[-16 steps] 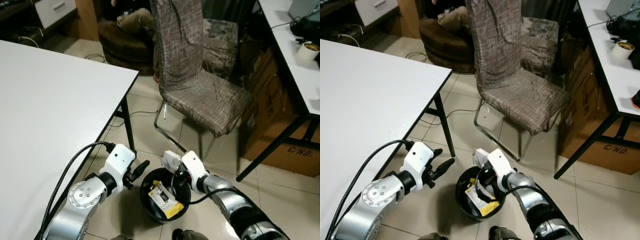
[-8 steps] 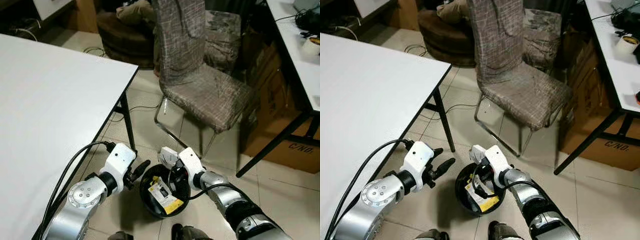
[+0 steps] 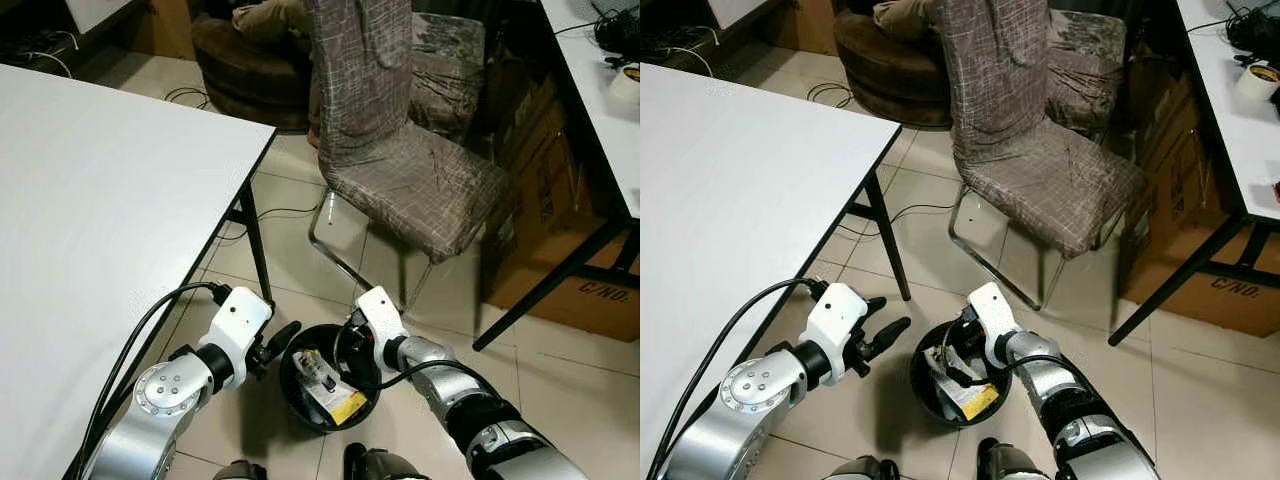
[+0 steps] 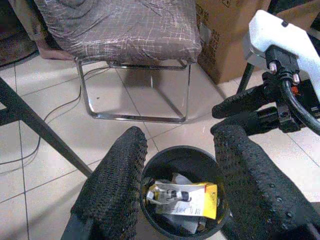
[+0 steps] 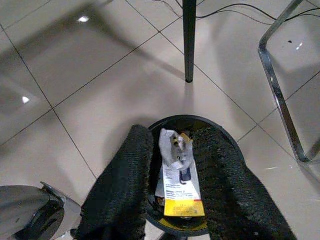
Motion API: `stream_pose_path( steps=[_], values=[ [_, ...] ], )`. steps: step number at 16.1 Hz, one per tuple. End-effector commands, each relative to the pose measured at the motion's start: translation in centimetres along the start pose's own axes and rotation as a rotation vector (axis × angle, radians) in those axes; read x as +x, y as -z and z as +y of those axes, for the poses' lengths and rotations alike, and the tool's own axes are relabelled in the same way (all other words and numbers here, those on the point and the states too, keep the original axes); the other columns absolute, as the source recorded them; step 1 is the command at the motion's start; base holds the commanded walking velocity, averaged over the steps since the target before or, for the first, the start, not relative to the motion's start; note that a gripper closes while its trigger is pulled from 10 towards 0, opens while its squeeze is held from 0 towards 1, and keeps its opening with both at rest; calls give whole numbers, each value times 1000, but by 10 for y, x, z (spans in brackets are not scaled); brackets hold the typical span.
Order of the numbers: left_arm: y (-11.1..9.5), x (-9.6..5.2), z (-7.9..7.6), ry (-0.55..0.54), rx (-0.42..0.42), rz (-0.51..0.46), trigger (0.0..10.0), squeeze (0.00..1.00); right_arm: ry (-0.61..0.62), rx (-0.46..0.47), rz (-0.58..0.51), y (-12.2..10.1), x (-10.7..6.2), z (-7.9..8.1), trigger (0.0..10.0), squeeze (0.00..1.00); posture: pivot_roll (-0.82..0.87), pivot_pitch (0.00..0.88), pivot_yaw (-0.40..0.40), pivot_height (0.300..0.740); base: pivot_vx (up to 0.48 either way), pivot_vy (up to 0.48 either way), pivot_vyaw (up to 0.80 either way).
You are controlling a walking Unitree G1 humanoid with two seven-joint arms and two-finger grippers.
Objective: Picking trash to rubbish bin
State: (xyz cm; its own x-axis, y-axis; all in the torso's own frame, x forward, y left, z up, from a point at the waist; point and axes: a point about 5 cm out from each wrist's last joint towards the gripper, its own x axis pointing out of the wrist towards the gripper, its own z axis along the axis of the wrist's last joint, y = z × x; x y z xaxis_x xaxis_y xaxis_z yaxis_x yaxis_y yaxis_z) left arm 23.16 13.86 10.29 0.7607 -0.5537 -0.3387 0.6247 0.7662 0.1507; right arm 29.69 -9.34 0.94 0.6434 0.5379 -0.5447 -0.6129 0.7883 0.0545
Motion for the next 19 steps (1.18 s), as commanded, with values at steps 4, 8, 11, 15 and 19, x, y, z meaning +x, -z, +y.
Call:
stream_pose_path(
  steps=[4, 8, 11, 15, 19],
  values=[
    [-3, -3, -3, -30, -58, -15, 10000, 0, 81, 22, -104, -12, -17, -13, 10000, 0, -14, 144, -36, 740, 0, 0, 0],
    [-3, -5, -3, -126, -101, -37, 10000, 0, 185, 52, -217, -12, -52, -9, 10000, 0, -21, 106, -34, 740, 0, 0, 0],
    [-3, -4, 0, -195, -141, -51, 10000, 0, 238, 101, -245, -5, -72, 4, 10000, 0, -18, 78, -26, 740, 0, 0, 0],
    [-5, -4, 2, -198, -131, -46, 10000, 0, 251, 106, -229, -6, -82, 15, 10000, 0, -28, 71, -25, 740, 0, 0, 0],
    [-9, -1, 3, -181, -120, -57, 10000, 0, 261, 93, -229, -11, -87, 12, 10000, 0, -21, 67, -26, 740, 0, 0, 0]
  ],
)
